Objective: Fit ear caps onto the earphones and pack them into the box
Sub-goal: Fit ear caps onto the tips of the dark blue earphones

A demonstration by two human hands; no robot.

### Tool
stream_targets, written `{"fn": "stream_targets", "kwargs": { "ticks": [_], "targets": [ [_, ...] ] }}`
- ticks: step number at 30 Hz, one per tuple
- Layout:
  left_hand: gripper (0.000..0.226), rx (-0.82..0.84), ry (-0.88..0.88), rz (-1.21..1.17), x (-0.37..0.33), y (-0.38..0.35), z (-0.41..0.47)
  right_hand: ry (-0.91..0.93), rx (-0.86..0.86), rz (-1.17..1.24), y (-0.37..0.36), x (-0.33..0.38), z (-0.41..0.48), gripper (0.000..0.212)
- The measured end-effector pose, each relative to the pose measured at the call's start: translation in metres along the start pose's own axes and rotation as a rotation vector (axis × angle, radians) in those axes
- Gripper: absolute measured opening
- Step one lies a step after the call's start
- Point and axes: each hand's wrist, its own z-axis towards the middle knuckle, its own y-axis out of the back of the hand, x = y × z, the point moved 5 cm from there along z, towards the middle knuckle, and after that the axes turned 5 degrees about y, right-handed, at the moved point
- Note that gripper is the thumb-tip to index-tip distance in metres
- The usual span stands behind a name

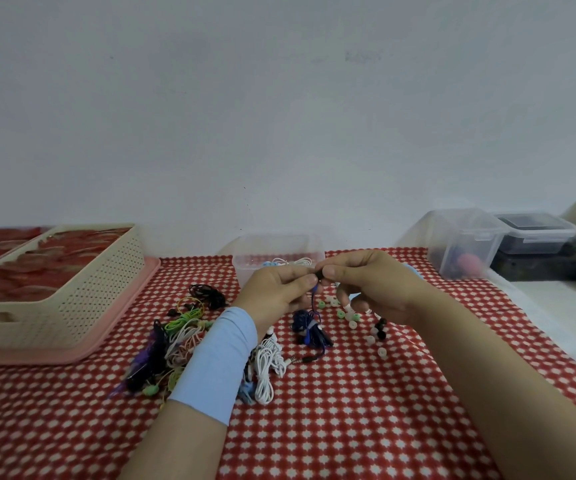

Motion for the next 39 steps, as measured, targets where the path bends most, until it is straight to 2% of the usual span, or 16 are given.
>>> {"fn": "stream_targets", "kwargs": {
  "ticks": [7,19,28,32,35,39],
  "targets": [
    [0.018,0.021,-0.005,-0.076,-0.001,-0.002,-0.001,-0.017,0.025,0.063,0.003,0.0,0.001,0.018],
    [0.013,-0.071,-0.02,-0.001,0.001,0.0,-0.001,0.0,-0.041,-0.046,0.003,-0.002,0.0,0.014],
    [0.017,-0.1,-0.075,0.085,-0.002,-0.005,-0.002,-0.105,-0.089,-0.074,0.007,-0.003,-0.002,0.011],
    [0.014,-0.158,-0.07,0.124,-0.003,-0.002,-0.001,-0.022,-0.14,-0.192,0.006,0.004,-0.002,0.008],
    [0.012,-0.177,-0.029,0.13,-0.004,0.001,-0.002,0.043,-0.112,-0.31,0.004,0.01,-0.003,0.009],
    [0.005,-0.174,0.012,0.082,-0.006,0.004,-0.006,0.054,-0.057,-0.34,0.006,0.015,-0.006,0.007]
  ]
}}
